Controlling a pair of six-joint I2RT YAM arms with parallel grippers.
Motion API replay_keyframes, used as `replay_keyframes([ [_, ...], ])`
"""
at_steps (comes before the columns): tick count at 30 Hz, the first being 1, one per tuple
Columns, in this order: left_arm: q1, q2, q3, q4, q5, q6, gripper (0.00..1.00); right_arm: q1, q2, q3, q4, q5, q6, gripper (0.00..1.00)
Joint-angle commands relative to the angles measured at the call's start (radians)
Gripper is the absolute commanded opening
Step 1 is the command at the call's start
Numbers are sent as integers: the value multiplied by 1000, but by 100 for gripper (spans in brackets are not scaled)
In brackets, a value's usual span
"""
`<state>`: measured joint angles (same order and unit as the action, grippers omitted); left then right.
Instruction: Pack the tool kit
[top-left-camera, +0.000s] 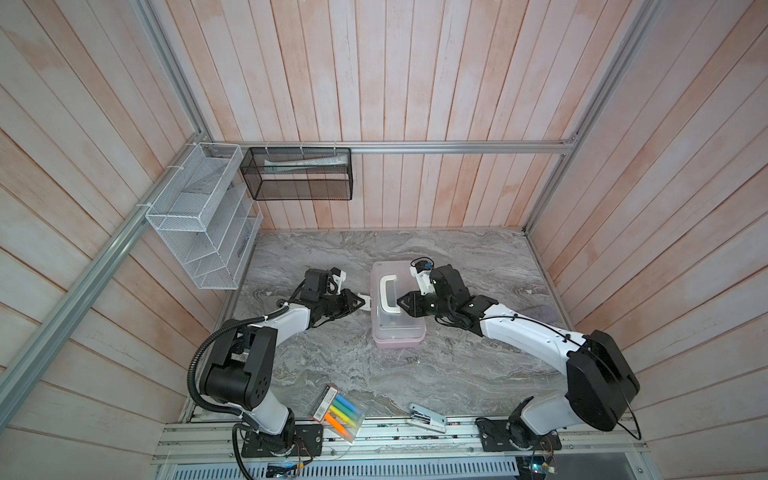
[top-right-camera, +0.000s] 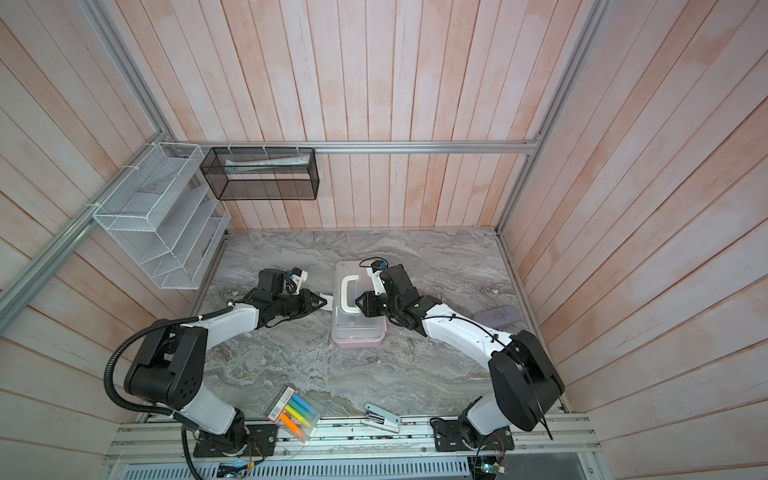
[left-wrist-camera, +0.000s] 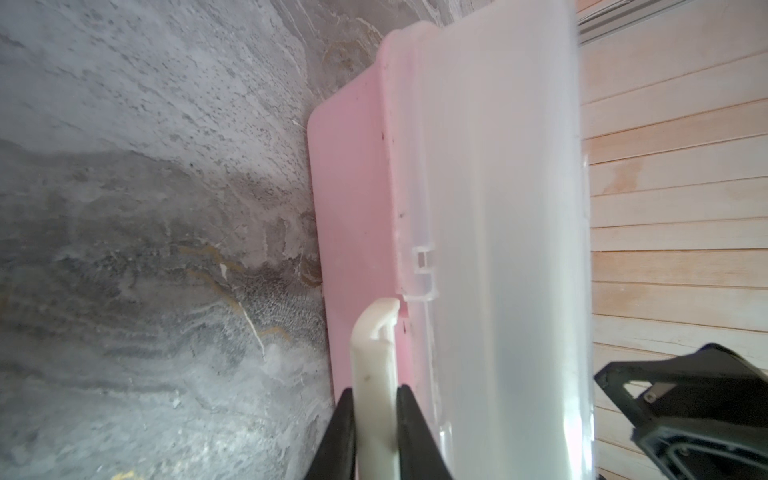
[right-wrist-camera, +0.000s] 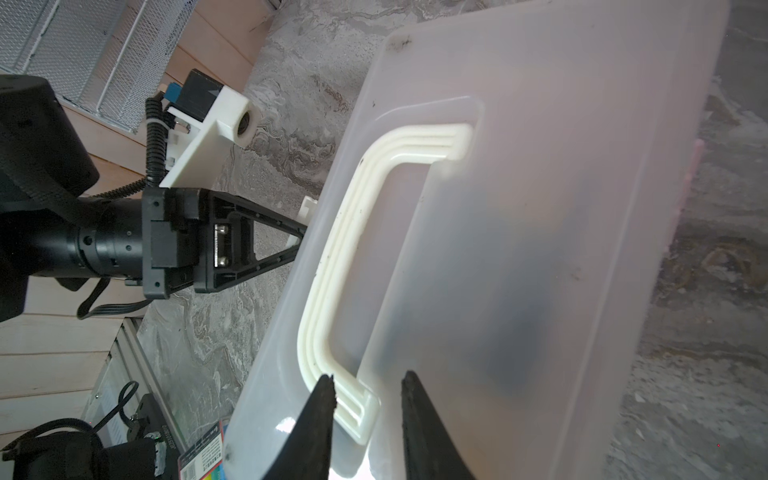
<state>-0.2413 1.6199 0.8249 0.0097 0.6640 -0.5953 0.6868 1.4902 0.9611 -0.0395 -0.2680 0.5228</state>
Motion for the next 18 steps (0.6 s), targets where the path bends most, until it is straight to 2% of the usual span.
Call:
replay_keyframes([
  [1, 1, -48, 33, -9, 48, 11, 20, -4, 22, -18, -4, -16, -5, 29],
  [8, 0, -79, 38, -27, 53, 11, 26, -4, 28, -21, -1, -20, -4, 28],
  [18, -17, -57, 45, -30, 55, 20, 24, -5, 39, -24, 4, -17, -3, 27],
])
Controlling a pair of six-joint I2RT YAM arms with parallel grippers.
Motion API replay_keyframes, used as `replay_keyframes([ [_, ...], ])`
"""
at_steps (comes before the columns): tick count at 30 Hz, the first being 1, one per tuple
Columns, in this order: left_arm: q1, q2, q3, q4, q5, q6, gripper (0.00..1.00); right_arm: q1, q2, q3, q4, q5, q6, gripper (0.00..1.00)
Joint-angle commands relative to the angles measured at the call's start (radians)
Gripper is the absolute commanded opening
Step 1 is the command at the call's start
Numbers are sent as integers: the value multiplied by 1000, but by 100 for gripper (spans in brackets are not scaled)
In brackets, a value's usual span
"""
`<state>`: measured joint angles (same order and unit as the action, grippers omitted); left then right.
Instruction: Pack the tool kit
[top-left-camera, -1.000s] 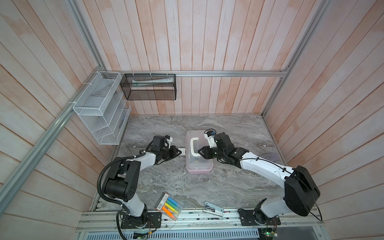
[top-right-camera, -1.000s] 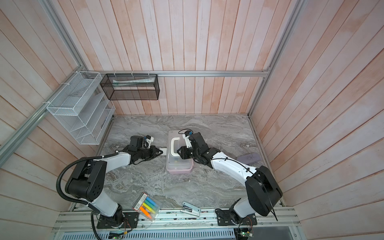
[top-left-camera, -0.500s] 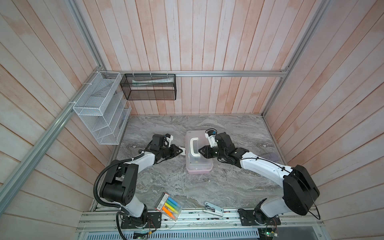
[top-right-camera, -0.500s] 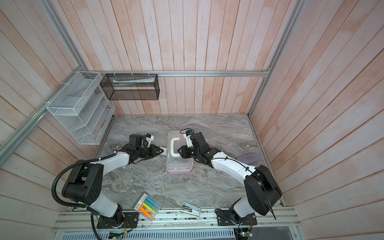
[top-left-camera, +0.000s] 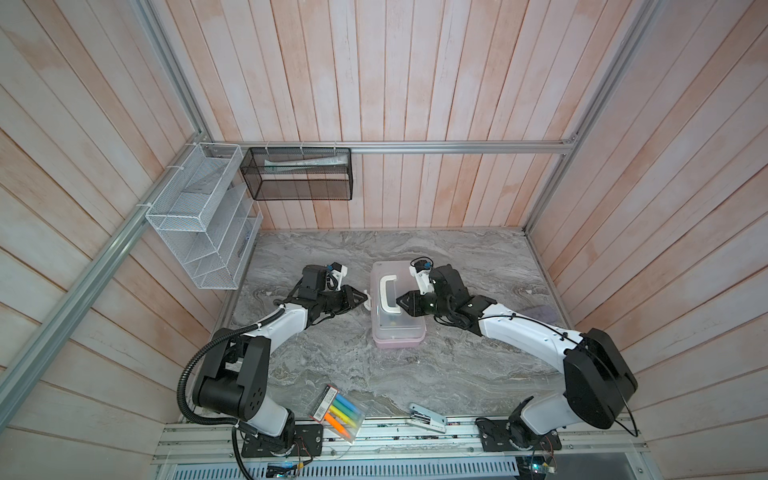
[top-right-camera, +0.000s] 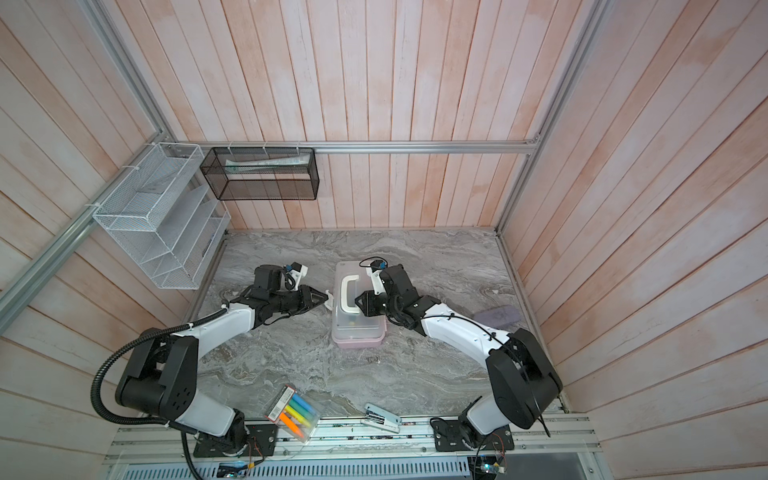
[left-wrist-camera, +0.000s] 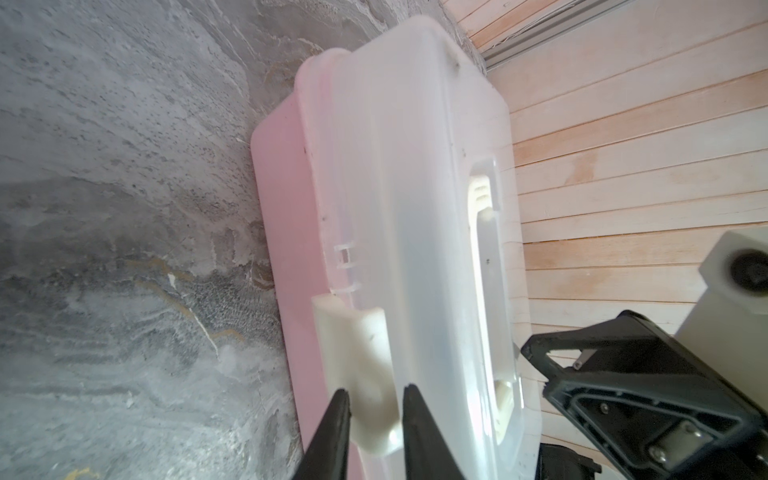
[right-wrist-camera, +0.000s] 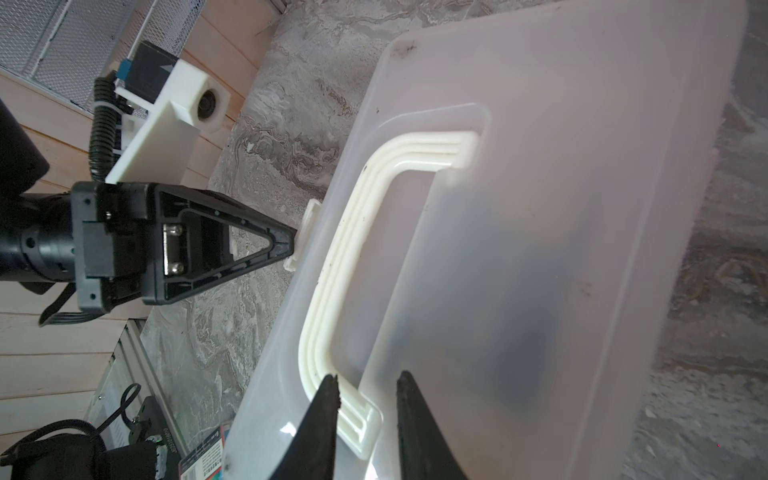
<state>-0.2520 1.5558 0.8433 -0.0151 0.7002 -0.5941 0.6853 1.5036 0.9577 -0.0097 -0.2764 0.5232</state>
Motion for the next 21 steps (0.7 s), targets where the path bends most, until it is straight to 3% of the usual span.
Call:
replay_keyframes([
  [1, -8, 8, 27, -4, 19, 20, 23, -3, 27, -20, -25, -8, -5, 27],
  [21, -32, 70, 36, 27, 33, 30, 19, -12, 44, -16, -29, -6, -2, 26],
])
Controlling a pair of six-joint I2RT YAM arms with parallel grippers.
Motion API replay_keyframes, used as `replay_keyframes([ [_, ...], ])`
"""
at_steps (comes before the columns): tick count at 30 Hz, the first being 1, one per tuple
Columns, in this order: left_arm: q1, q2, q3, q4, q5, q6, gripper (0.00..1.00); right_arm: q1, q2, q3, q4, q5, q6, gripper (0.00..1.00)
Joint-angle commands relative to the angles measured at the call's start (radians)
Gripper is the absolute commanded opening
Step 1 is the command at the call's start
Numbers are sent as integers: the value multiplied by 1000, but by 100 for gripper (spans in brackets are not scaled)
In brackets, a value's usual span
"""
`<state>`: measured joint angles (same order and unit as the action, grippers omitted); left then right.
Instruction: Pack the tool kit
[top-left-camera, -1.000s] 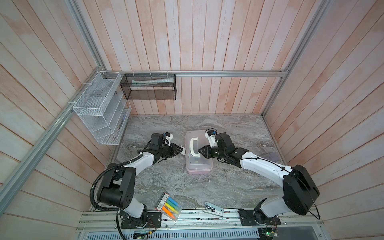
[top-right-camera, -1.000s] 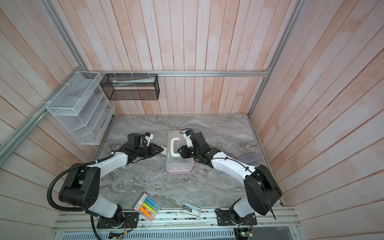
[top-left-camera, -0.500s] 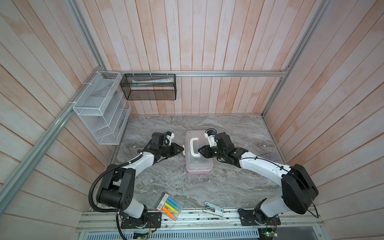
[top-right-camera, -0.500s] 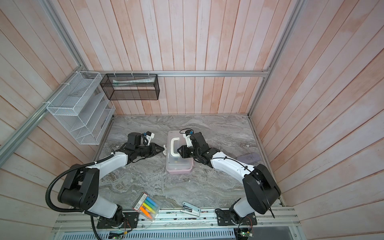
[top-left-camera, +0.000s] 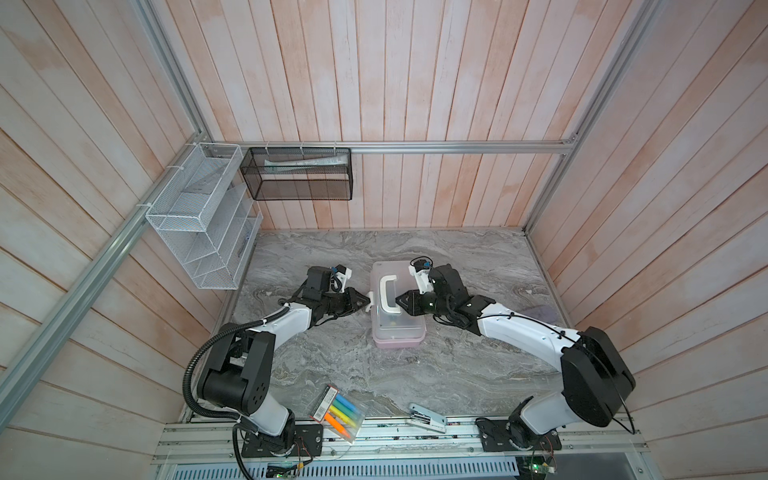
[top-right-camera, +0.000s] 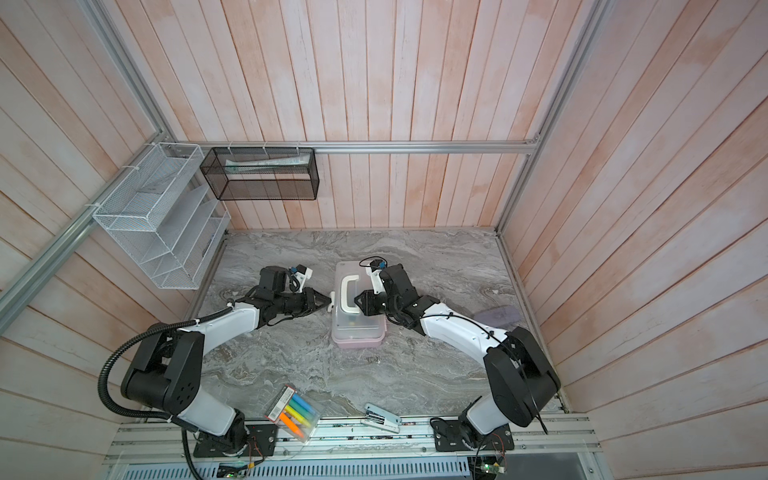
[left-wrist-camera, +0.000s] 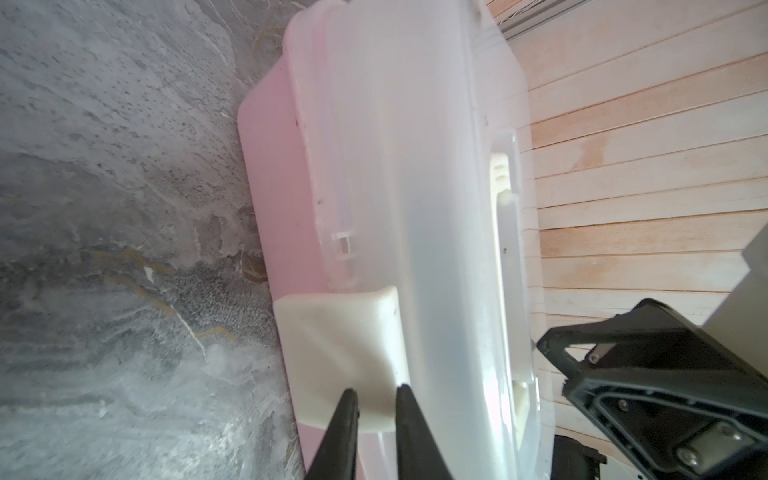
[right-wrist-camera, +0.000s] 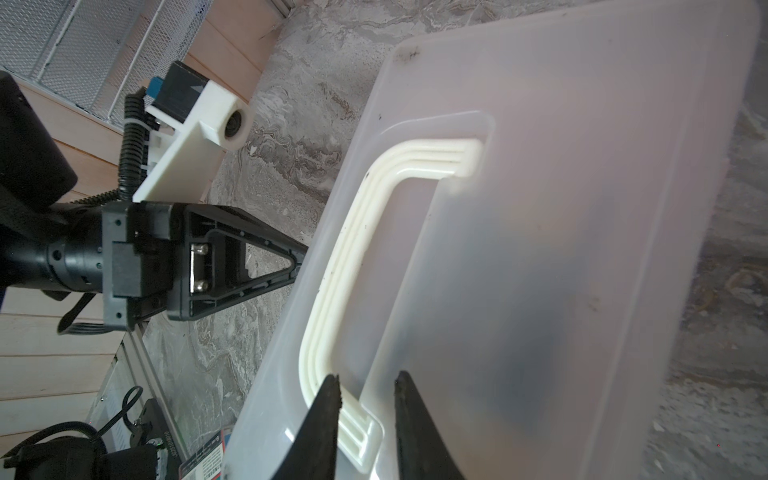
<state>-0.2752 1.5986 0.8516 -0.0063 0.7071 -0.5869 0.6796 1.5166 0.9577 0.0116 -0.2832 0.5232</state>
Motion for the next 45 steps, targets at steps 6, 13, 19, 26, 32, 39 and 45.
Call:
replay_keyframes([
  [6, -17, 52, 25, 26, 30, 22, 19, -9, 40, -15, -53, -2, 2, 26],
  [13, -28, 64, 3, 38, 26, 20, 21, -10, 45, -14, -61, -9, 7, 25],
  [19, -33, 70, -33, 80, 26, 6, 28, -10, 53, -15, -74, -21, 8, 25],
  [26, -39, 88, -83, 168, 38, -30, 29, -10, 63, -11, -93, -38, 8, 25],
  [32, -51, 111, -133, 261, 47, -71, 30, -10, 73, -26, -90, -68, 20, 25],
  [39, -61, 135, -177, 342, 40, -106, 29, -11, 79, -54, -80, -96, 35, 24],
  [45, -58, 132, -147, 301, 21, -87, 30, -11, 53, -62, -71, -85, 47, 24],
])
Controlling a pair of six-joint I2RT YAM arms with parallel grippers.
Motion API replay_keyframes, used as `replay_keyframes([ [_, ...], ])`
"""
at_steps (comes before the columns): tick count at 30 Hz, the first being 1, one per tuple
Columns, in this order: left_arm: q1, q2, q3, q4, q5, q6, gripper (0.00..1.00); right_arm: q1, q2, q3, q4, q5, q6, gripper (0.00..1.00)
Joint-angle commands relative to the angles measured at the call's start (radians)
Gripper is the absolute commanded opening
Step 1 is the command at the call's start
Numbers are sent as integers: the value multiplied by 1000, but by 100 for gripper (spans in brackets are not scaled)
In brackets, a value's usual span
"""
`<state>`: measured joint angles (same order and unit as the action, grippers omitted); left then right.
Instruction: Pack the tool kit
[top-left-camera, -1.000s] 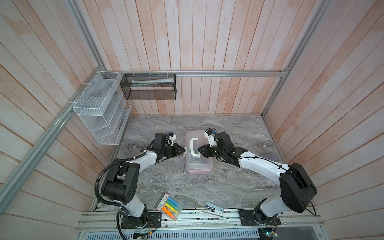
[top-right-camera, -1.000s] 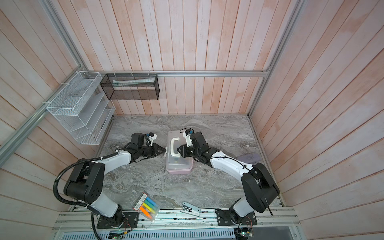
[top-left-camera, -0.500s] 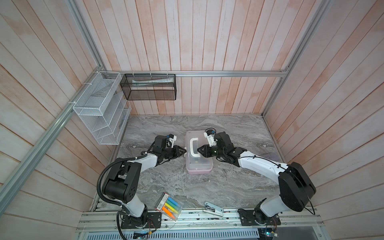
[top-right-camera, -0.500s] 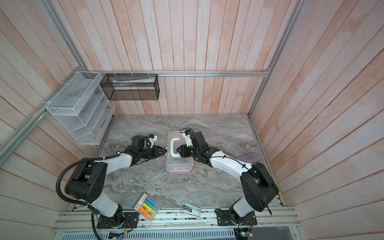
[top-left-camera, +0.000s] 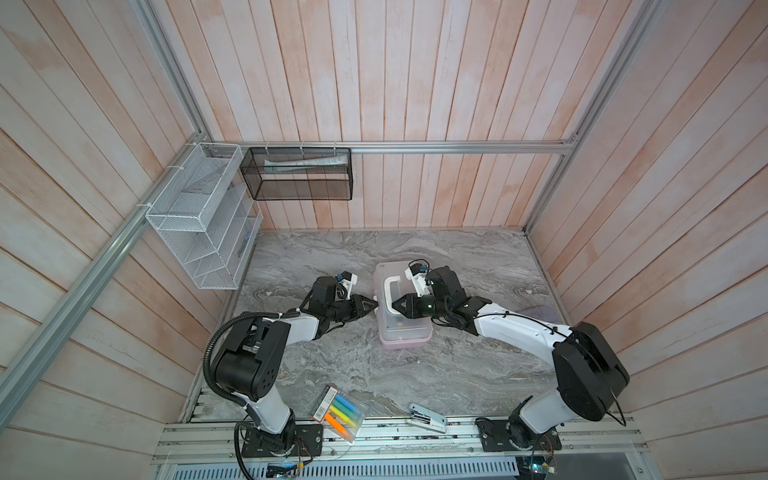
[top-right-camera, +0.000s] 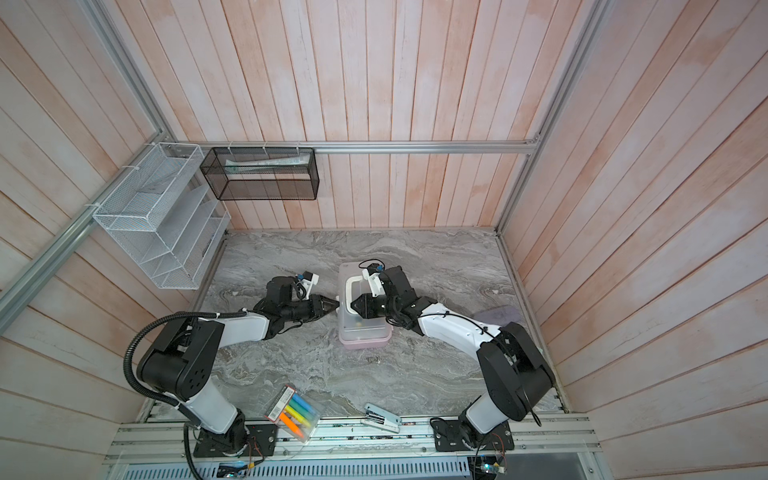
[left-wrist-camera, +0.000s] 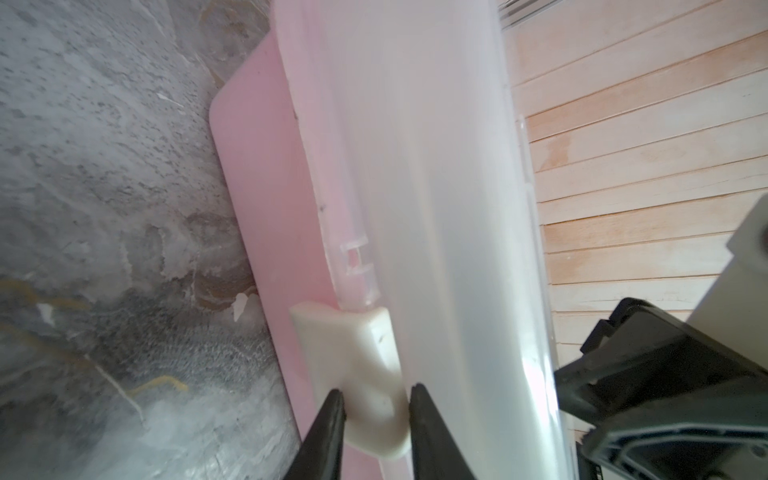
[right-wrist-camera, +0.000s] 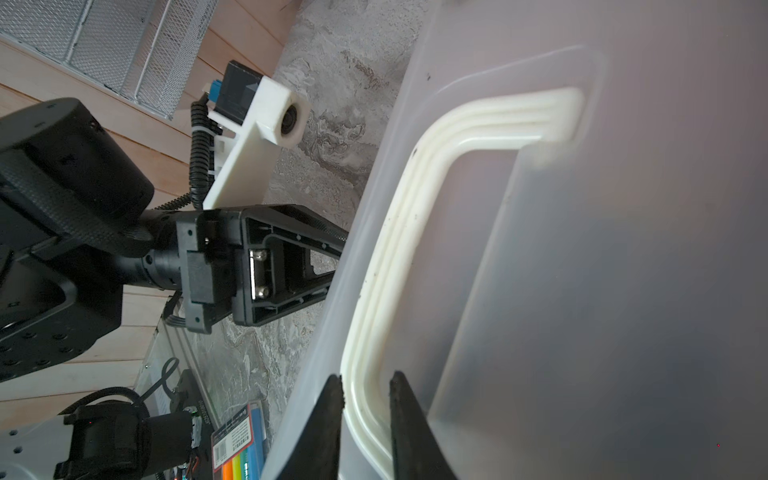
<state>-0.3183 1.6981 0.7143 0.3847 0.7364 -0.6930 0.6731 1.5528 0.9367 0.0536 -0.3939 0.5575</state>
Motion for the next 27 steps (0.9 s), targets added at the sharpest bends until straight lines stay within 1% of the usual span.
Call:
replay_keyframes([
  [1, -13, 29, 2, -106, -12, 27, 30, -4, 11, -39, -112, 28, 14, 24],
  [4, 0, 13, 36, -147, -29, 46, 32, -7, -6, -34, -99, 29, 16, 24],
  [7, 23, -9, 74, -177, -43, 56, 39, -22, -17, -16, -81, 16, 19, 24],
  [10, 45, -38, 116, -199, -64, 62, 54, -50, -32, 1, -45, -3, 29, 24],
  [11, 52, -47, 135, -211, -69, 66, 64, -57, -37, 9, -25, -15, 35, 24],
  [14, 66, -67, 205, -259, -85, 78, 85, -83, -54, 30, 31, -56, 54, 24],
  [15, 68, -70, 220, -273, -91, 82, 89, -90, -61, 36, 46, -64, 60, 24],
  [16, 70, -78, 242, -292, -103, 91, 91, -97, -72, 45, 56, -70, 62, 25],
  [17, 71, -87, 261, -318, -124, 104, 95, -102, -87, 52, 64, -72, 60, 25],
  [19, 71, -121, 277, -347, -186, 124, 100, -113, -127, 61, 60, -51, 50, 26],
  [20, 70, -146, 273, -357, -235, 133, 100, -123, -155, 60, 56, -33, 45, 32],
  [21, 70, -171, 268, -373, -296, 143, 100, -132, -182, 61, 47, -15, 35, 46],
  [22, 68, -202, 258, -385, -384, 155, 100, -148, -214, 61, 25, 30, 22, 67],
  [23, 66, -238, 240, -388, -480, 172, 100, -164, -251, 53, 5, 85, 0, 86],
  [24, 61, -272, 214, -375, -560, 194, 100, -180, -286, 42, -10, 137, -26, 98],
  [25, 55, -307, 174, -339, -631, 233, 100, -202, -321, 29, -35, 217, -56, 98],
  [26, 46, -349, 113, -265, -692, 280, 100, -223, -355, 16, -60, 311, -87, 98],
  [27, 39, -385, 55, -197, -734, 318, 100, -240, -384, 1, -79, 393, -112, 98],
])
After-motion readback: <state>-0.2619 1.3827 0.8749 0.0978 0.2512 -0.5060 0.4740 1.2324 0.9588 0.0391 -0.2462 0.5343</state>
